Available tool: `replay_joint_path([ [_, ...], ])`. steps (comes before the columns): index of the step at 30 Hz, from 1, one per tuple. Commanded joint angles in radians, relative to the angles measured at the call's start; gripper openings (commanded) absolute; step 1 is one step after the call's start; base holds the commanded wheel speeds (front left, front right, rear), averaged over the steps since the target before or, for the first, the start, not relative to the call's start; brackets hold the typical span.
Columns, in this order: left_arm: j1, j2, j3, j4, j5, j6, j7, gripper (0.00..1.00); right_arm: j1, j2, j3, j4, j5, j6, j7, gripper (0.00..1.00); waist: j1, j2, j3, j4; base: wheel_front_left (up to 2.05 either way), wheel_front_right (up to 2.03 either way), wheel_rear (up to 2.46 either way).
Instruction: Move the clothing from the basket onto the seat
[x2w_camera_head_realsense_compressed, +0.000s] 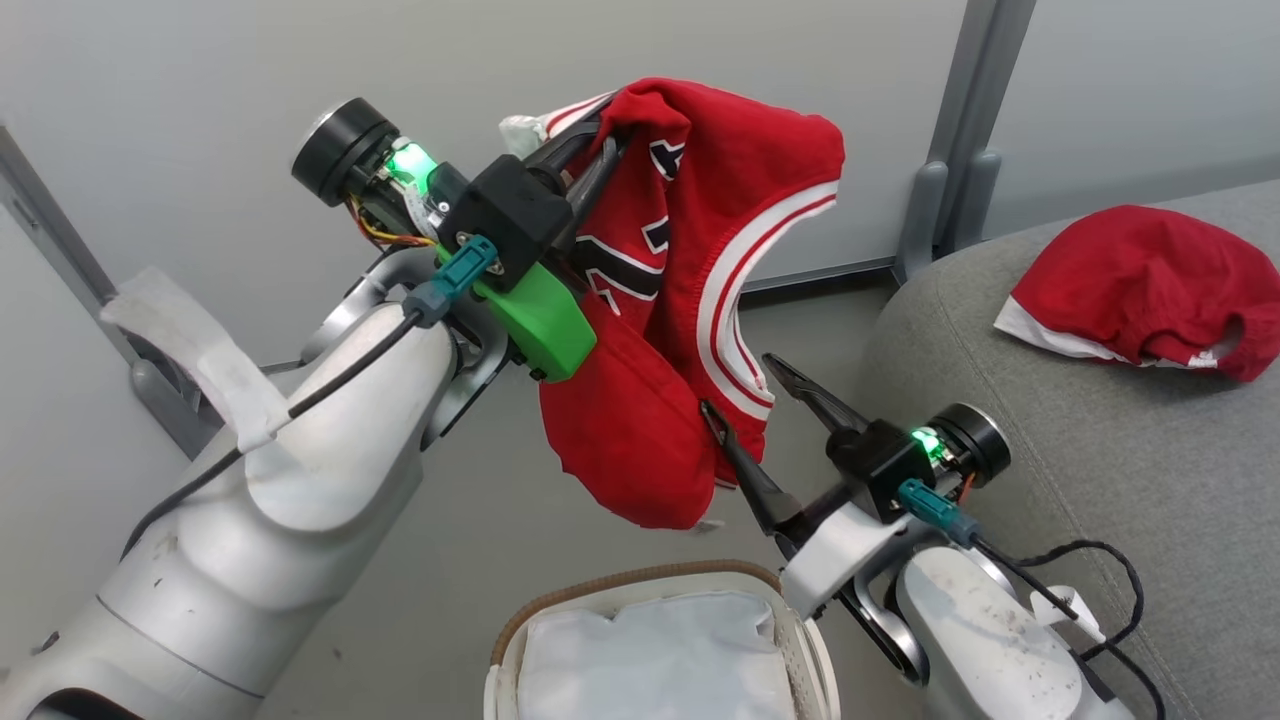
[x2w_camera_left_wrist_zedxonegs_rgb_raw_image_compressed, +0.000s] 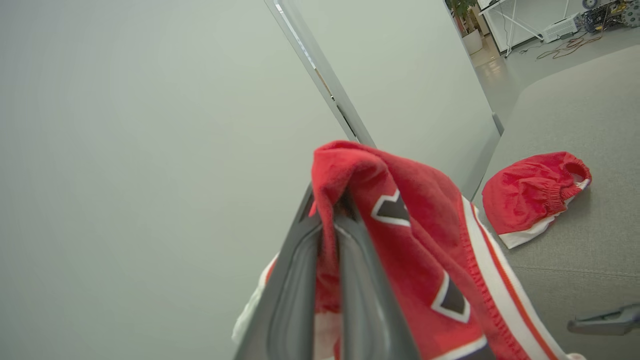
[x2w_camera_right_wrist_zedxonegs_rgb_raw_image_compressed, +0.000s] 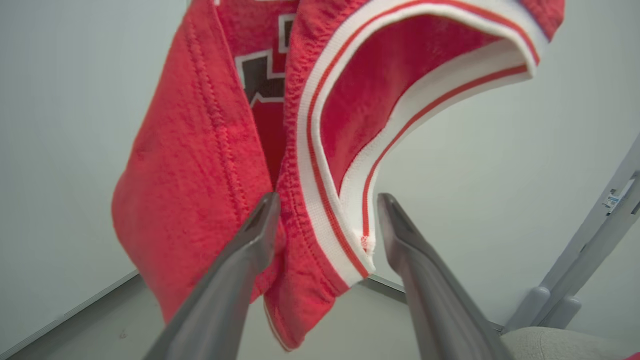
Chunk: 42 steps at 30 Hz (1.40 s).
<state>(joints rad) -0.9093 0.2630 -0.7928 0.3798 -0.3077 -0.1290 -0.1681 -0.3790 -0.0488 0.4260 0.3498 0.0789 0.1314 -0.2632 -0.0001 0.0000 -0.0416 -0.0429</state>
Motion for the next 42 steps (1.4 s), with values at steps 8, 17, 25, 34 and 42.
replay_joint_path([
  [8,-0.018,-0.023,-0.044,-0.053,-0.027,-0.001,0.015,0.00,-0.104,-0.003,0.044,0.082,0.018,-0.001,-0.002,1.00,0.0001,0.0000,-0.005,0.039,0.00,0.00,0.00],
  [17,0.013,-0.027,-0.070,-0.090,-0.058,0.000,0.020,0.00,-0.151,-0.003,0.025,0.169,0.031,-0.001,-0.002,0.17,0.0001,0.0000,-0.010,0.067,0.00,0.00,0.00],
  [25,0.079,-0.009,-0.051,-0.068,-0.101,0.025,-0.012,0.00,-0.150,-0.003,0.022,0.160,0.028,-0.001,-0.002,0.00,0.0001,0.0000,-0.009,0.060,0.00,0.00,0.00],
  [34,0.222,-0.012,-0.030,-0.014,-0.165,0.070,-0.055,0.41,-0.133,-0.003,-0.037,0.123,0.003,-0.001,-0.002,0.00,0.0001,0.0000,-0.004,0.040,0.00,0.00,0.00],
  [42,0.363,-0.058,-0.028,0.055,-0.200,0.088,-0.090,1.00,-0.155,-0.003,-0.117,0.073,-0.031,-0.001,-0.002,0.00,0.0001,0.0000,0.007,0.019,0.00,0.00,0.00],
])
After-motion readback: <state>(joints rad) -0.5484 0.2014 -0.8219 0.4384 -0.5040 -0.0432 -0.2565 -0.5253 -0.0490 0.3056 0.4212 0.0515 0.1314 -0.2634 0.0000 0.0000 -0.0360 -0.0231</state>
